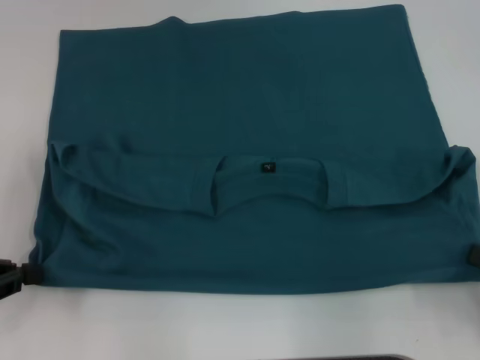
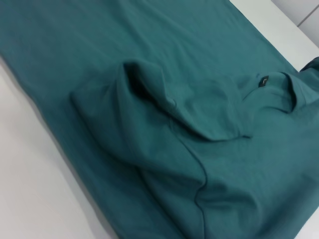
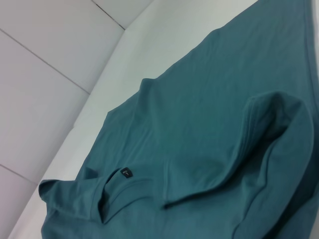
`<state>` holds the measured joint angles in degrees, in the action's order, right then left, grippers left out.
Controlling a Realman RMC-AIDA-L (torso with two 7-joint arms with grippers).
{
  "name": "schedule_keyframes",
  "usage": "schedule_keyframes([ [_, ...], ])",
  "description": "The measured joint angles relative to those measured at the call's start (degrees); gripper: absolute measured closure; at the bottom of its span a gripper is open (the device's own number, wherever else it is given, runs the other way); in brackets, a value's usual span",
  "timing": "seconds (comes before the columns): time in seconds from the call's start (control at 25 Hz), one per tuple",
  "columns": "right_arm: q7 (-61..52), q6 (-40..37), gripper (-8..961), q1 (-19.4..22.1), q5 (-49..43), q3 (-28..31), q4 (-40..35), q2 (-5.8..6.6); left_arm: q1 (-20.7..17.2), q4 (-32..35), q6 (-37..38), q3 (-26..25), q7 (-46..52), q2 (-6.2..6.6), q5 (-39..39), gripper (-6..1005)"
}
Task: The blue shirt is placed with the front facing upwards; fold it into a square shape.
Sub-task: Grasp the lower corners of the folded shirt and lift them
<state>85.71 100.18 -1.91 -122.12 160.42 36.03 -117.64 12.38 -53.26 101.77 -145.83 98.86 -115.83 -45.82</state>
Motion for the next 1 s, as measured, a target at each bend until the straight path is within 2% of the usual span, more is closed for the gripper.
schedule_keyframes([
  [1.0, 0.55, 1.16, 902, 2.62, -0.04, 0.42, 0.36, -0.04, -0.95, -0.08, 2.91, -1.48, -0.03, 0.0, 0.03, 999],
])
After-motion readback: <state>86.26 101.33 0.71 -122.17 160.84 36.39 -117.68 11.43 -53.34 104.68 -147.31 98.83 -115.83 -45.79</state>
